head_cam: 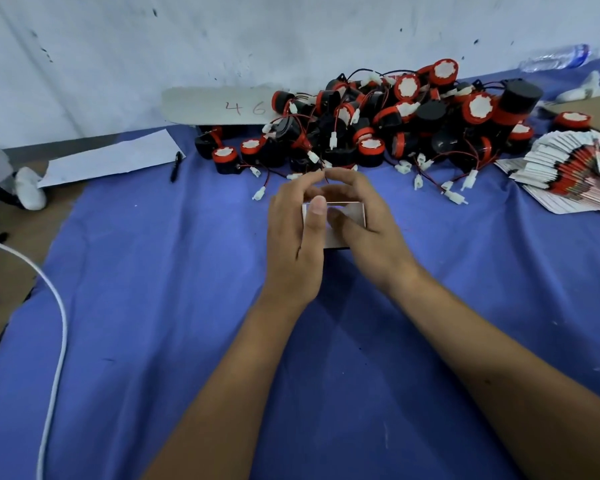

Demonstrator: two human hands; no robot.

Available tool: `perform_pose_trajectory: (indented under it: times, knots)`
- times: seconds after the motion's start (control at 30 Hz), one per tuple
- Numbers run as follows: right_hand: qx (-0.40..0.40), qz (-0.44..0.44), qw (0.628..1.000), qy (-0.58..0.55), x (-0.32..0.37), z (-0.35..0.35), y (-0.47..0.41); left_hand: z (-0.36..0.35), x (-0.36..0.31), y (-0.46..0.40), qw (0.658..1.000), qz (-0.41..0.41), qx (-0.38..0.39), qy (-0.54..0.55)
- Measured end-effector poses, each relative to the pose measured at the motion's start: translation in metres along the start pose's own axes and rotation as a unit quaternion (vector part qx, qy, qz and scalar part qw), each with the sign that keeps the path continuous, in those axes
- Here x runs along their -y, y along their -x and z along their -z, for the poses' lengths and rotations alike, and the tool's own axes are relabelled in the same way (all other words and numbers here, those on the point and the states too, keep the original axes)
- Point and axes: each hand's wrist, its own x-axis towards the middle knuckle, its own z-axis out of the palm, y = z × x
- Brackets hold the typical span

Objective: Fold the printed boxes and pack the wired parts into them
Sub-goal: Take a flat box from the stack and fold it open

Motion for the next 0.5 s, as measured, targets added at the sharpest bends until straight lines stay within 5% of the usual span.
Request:
perform_pose_trajectory:
  times: [0.17, 0.27, 0.37, 0.5]
  knots:
    - [0.044, -0.017, 0.996, 0.079, 0.003, 0.002, 0.003, 0.008, 0.007, -0.005, 0.998, 0.000, 0.009, -0.055]
    - [0.096, 0.021, 0.986, 0.131, 0.003, -0.002, 0.007, 0.008, 0.010, -0.005, 0.997, 0.054, -0.049, -0.033]
    - [0.147, 0.018, 0.984, 0.100, 0.002, -0.010, 0.011, 0.009, 0.013, -0.004, 0.985, 0.090, -0.134, -0.064]
    - [0.104, -0.002, 0.993, 0.046, 0.002, -0.015, 0.008, 0.005, 0.009, -0.003, 0.982, 0.089, -0.149, -0.073]
